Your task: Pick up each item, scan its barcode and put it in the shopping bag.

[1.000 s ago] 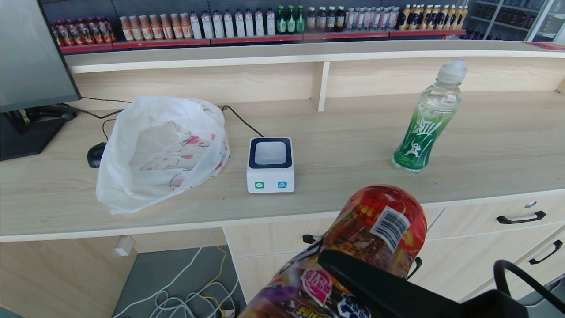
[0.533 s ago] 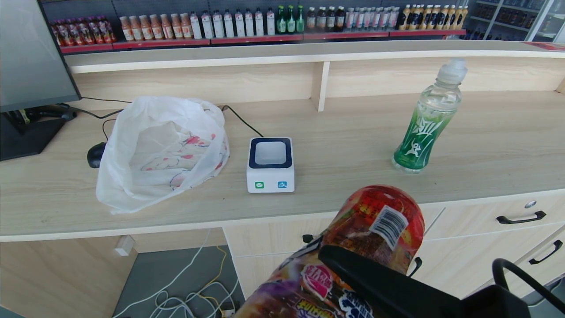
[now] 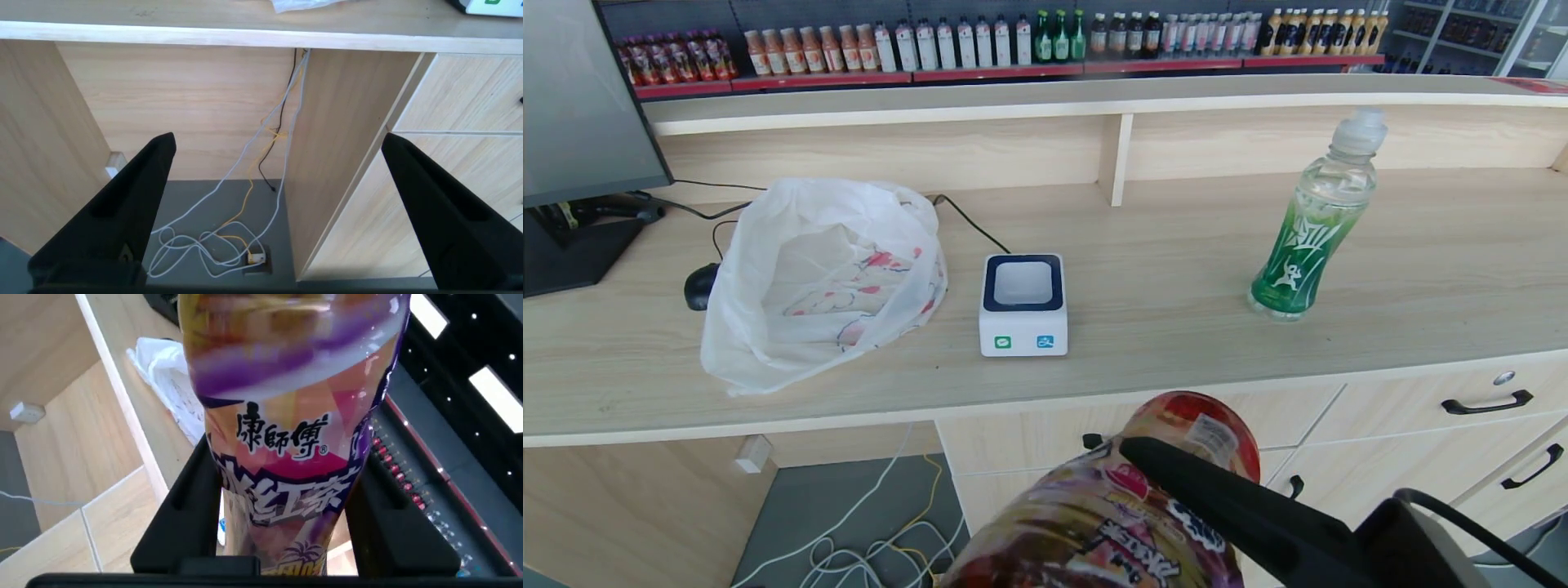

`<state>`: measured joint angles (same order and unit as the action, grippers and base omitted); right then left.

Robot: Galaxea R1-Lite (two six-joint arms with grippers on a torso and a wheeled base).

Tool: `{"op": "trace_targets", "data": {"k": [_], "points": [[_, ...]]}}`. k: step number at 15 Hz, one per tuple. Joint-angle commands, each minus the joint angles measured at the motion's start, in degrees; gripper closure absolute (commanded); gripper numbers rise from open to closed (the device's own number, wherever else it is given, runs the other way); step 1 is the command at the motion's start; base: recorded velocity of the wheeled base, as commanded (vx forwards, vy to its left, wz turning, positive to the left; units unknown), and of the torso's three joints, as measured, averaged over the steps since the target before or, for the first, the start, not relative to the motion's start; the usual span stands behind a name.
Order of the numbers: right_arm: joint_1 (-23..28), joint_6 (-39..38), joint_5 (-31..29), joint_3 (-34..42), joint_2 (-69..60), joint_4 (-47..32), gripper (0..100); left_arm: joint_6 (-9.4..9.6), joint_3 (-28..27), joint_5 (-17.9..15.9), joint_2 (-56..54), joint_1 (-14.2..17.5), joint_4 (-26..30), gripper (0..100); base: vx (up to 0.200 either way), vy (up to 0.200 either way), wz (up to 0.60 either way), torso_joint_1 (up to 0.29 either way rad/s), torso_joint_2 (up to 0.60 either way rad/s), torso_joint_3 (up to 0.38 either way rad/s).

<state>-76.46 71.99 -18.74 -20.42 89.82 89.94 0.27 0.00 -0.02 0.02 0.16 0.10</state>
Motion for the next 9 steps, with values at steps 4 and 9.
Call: {"op": "trace_targets", "data": {"k": [4,9], "points": [[0.0,-12.5,-2.8,1.9,0.3,0.1,100,0.0,0.0,0.0,0.0,0.0,0.0,0,0.0,0.0,0.0,0.0,0.0,0.0],[7.0,-31.0,-4.6,2.6,1.7,0.1,100,0.0,0.0,0.0,0.0,0.0,0.0,0,0.0,0.0,0.0,0.0,0.0,0.0]]}}
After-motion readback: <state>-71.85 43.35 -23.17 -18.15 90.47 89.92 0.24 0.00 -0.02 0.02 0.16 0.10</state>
